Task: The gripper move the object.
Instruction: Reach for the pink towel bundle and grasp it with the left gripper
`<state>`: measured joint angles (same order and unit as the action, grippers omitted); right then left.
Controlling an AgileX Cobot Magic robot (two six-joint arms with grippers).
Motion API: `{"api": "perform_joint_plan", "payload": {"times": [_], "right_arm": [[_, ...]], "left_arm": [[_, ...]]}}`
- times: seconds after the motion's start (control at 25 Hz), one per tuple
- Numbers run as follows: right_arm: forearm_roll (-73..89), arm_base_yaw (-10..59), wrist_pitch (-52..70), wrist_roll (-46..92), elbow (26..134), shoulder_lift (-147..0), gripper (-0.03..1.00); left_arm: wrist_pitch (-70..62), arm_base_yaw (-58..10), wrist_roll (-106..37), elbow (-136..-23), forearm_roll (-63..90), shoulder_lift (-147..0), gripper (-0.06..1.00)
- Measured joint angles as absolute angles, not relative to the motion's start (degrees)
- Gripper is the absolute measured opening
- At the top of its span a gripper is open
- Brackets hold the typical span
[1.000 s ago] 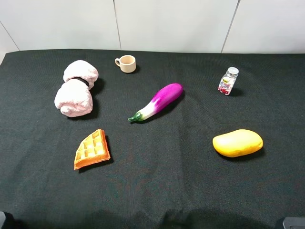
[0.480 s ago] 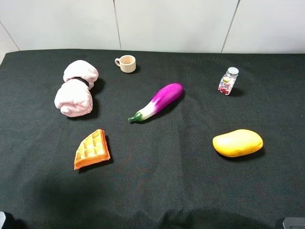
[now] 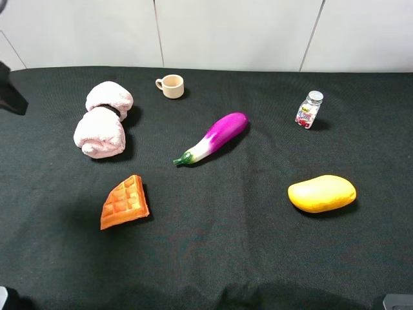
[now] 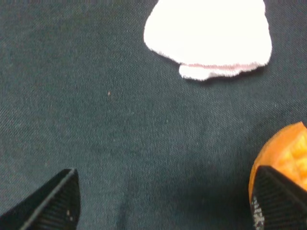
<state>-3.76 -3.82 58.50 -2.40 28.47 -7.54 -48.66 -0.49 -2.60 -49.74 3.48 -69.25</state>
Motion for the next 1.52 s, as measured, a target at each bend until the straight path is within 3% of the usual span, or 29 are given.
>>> {"api": "perform_joint_plan", "payload": {"times": [0.88,1.52], "right_arm": [[-3.8,-3.8,58.5,-2.4,28.5,-7.5,0.69],[-3.8,-3.8,58.5,-2.4,28.5,-7.5,0.69]], "left_arm": [[-47.0,-0.6,-0.7,-67.4,3.7,-94.0,0.76],[-45.7,-8.8,4.0,-75.8,3.7,-106.0,0.76]]}}
